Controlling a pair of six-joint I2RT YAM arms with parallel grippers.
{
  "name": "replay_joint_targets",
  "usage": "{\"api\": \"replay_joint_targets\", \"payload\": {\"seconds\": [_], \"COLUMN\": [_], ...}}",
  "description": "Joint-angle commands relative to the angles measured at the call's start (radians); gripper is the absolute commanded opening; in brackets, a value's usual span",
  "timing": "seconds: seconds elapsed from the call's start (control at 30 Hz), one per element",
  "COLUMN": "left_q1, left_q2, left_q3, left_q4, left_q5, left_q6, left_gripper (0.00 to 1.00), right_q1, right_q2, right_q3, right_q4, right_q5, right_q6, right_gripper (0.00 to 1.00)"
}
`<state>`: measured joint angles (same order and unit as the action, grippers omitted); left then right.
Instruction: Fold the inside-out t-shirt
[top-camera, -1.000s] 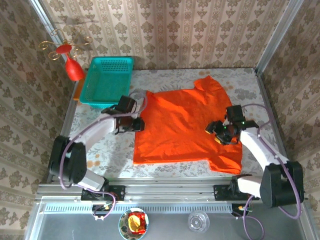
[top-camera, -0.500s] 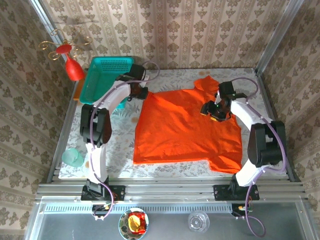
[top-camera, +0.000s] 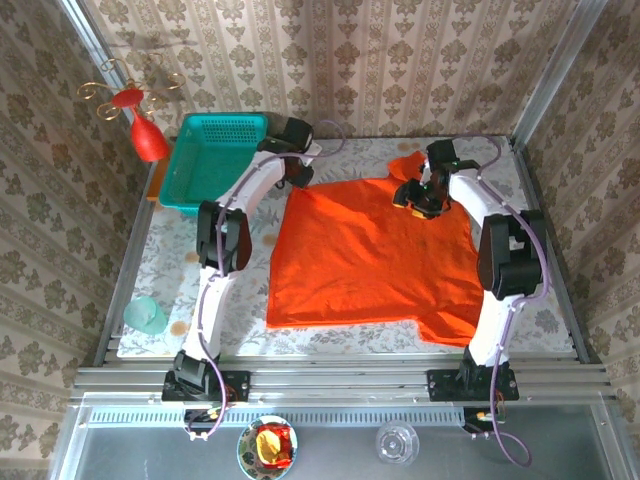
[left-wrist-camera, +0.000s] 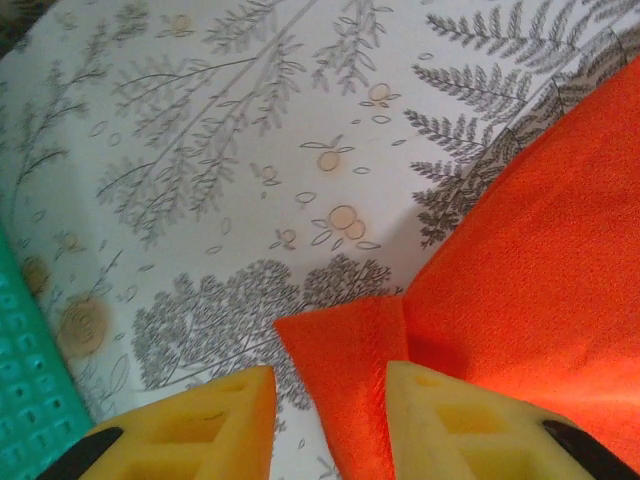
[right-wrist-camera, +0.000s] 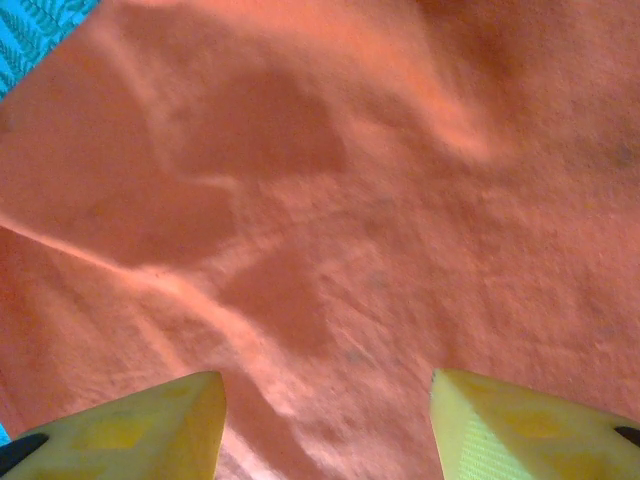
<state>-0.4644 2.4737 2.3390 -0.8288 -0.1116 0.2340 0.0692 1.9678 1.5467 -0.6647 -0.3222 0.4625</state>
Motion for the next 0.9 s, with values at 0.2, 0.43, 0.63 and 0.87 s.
{"api": "replay_joint_targets", "payload": {"seconds": [0.2, 0.43, 0.63, 0.87], "left_q1": [-0.023, -0.024, -0.017, -0.017], "left_q2": [0.097, 0.114, 0.123, 0.122], "left_q3": [0.105, 0.103, 0.108, 0.112], "left_q4": [-0.065, -0.051, -0.044, -0.050], "left_q5": [-0.078, -0.168, -0.175, -0.154], "left_q6": [0.101, 0.122, 0.142, 0.146], "left_gripper": [0.37, 0.35, 0.25, 0.05], "right_q1": [0.003, 0.023, 0.050, 0.063], "right_q2": [0.099, 0.154, 0.213, 0.303], "right_q3": [0.135, 0.194, 0.248, 0.322], "right_q4": [-0.036, -0.024, -0.003, 0.114], "right_q5": [-0.055, -0.070, -0.093, -0.148], "right_q6": [0.010, 0.030, 0.053, 0.136], "right_gripper": [0.56, 0.55, 0.55, 0.55]}}
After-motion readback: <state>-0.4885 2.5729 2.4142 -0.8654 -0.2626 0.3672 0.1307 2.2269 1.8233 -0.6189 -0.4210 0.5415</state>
